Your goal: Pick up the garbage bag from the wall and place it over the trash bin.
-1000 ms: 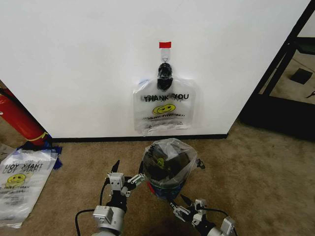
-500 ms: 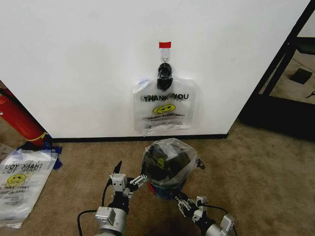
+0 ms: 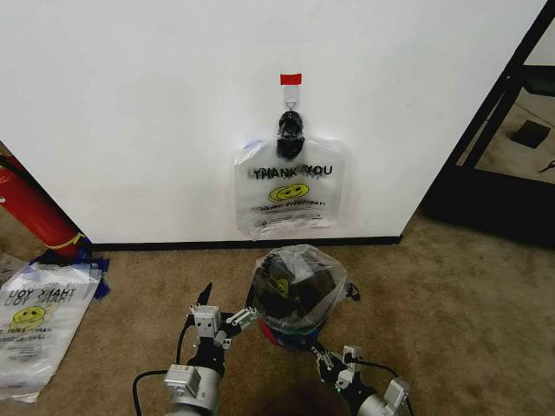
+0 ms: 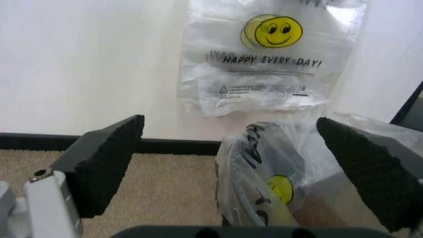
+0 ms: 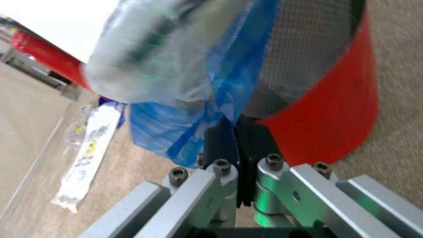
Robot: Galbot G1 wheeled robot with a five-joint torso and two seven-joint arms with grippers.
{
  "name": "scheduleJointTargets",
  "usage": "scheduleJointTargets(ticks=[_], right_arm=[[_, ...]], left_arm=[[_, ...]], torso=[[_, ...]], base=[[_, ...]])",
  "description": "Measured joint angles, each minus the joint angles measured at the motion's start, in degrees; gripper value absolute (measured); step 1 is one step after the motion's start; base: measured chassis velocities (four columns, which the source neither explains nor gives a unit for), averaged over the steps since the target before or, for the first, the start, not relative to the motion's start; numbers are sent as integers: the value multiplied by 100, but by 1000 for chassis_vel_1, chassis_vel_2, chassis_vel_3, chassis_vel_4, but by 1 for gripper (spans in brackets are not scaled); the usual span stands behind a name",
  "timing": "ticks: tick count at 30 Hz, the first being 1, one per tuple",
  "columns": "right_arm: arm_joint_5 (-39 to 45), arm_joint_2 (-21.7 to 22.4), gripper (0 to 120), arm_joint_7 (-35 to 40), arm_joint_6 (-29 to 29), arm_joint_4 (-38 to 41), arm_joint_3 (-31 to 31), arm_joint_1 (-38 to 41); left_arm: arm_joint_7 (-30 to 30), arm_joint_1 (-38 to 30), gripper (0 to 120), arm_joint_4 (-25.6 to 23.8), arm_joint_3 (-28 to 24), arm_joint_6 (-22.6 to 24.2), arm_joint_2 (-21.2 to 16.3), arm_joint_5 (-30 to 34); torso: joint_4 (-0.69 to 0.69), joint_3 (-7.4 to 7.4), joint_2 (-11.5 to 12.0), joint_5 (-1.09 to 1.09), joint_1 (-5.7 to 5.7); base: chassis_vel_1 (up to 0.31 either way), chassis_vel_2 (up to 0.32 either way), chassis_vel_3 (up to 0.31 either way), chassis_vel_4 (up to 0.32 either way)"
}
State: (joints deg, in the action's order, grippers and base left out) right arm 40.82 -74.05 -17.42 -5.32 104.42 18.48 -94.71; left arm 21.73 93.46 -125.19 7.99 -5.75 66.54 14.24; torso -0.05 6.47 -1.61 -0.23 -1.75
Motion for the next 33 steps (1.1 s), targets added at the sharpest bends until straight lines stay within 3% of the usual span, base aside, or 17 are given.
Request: scheduleJointTargets(ticks=[10, 21, 26, 33], right_arm=[[98, -184, 0, 110, -5, -712, 9, 422], [-34, -102, 0, 136, 90, -663, 19, 258], [-312, 57, 15, 67, 354, -484, 124, 11], [-747, 360, 43, -332, 913, -350, 778, -475]], left_arm=[[3, 107, 100, -8, 2, 2, 36, -67], [5, 109, 100, -10, -75, 12, 81, -98], [6, 89, 100, 7, -113, 26, 89, -106], [8, -10, 100, 47, -180, 55, 74, -100]], torso=[[1, 0, 0, 1, 0], [0, 0, 0, 1, 0], [0, 0, 0, 2, 0], [0, 0, 0, 2, 0]], base=[[0, 0, 0, 0], [0, 0, 0, 0], [0, 0, 0, 0], [0, 0, 0, 0]])
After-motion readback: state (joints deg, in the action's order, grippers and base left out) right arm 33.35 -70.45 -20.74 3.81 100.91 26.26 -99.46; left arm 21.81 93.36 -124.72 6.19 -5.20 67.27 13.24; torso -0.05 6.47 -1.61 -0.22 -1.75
